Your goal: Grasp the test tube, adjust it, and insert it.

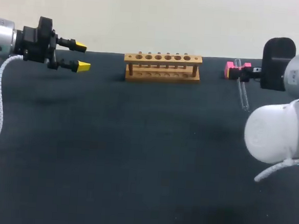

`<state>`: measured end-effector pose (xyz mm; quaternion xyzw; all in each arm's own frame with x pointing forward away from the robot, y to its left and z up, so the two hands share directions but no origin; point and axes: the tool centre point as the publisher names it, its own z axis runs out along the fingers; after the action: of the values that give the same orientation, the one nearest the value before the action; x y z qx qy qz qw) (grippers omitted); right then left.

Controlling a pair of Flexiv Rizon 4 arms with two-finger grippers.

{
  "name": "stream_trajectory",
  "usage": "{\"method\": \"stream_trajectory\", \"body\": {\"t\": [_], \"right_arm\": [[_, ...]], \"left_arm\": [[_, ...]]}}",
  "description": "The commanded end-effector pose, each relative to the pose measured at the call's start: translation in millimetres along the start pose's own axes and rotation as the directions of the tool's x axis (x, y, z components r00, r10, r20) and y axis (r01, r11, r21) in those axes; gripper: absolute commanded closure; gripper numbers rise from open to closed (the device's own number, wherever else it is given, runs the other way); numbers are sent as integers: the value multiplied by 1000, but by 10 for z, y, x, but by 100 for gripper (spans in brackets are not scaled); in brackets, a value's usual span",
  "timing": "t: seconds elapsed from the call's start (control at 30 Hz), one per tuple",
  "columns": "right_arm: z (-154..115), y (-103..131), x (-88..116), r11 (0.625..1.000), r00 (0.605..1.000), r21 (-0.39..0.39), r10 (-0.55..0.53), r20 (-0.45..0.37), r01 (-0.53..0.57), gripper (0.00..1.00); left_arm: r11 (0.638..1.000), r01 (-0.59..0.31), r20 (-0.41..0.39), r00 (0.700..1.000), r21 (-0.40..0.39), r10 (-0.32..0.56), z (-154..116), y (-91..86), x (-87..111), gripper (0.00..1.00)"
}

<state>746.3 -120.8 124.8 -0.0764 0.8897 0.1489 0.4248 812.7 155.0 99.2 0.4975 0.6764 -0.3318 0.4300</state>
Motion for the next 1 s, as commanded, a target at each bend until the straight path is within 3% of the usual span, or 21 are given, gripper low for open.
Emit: {"method": "stream_trajectory", "body": {"t": [0.03, 0.57, 0.7, 0.8, 1.0], "right_arm": [[0, 31, -18, 863, 1000, 505, 1, -5, 2, 0], [0, 31, -18, 863, 1000, 505, 1, -5, 2, 0], [245, 2, -49, 850, 1000, 526, 9, 14, -15, 0], [351, -31, -72, 863, 994, 495, 73, 79, -102, 0], [513, -98, -111, 868, 989, 479, 80, 121, -129, 0]], "left_arm": [[1000, -3, 4, 1000, -5, 3, -7, -22, 12, 0], [1000, -3, 4, 1000, -5, 3, -7, -22, 12, 0], [1000, -3, 4, 1000, -5, 3, -7, -22, 12, 0], [1000, -3, 4, 1000, -5, 3, -7, -22, 12, 0], [1000, -3, 4, 1000, -5, 3, -7, -22, 12, 0]]}}
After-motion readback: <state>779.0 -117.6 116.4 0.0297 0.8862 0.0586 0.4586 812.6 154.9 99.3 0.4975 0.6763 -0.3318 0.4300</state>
